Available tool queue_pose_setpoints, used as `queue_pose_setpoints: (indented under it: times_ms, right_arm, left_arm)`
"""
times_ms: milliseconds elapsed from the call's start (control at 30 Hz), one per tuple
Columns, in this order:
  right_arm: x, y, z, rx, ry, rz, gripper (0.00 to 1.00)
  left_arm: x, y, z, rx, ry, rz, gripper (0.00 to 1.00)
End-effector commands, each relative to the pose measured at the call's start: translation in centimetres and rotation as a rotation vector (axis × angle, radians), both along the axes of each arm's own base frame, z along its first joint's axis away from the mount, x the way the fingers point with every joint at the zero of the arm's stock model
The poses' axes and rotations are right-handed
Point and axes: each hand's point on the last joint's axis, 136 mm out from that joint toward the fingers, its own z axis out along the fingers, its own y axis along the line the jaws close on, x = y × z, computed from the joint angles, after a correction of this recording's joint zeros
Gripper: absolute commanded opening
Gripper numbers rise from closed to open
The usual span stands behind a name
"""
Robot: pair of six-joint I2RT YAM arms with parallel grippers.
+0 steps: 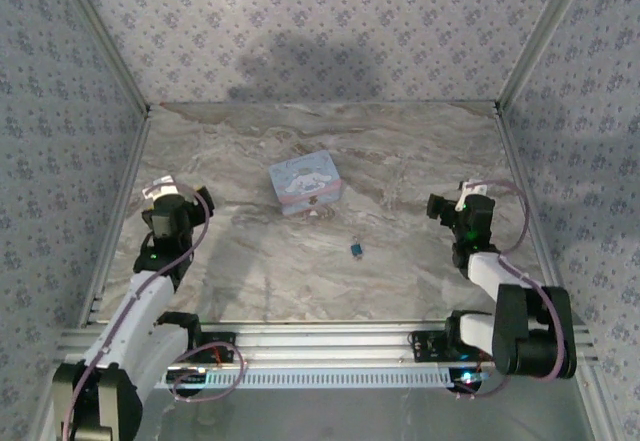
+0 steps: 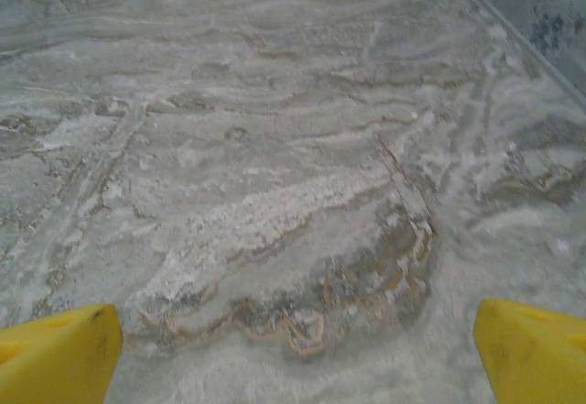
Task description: Unlock a padlock with a key
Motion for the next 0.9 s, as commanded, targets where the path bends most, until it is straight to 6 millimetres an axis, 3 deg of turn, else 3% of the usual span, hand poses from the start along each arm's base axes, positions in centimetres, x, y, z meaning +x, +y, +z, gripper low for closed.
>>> queue_pose_setpoints:
  times_ms: [0,333,867]
  right_arm:
    - [1.7,0.3,2.0,-0.029,-0.143,0.054,1.0]
    - [3.8,1.7,-1.3,-0.001,-0.089,0.179,1.0]
    - [4.4,2.2,-1.5,-0.047,-0.054,0.169,1.0]
  left_arm:
    - [1.0,0.3,0.7,0.058,-0.013,-0.005,0.98]
    - [3.8,-0.3,-2.0,0.186,0.033,-0.102,0.98]
    - [7.6,-1.9,-7.1,0.16,-0.06,-0.307,0.98]
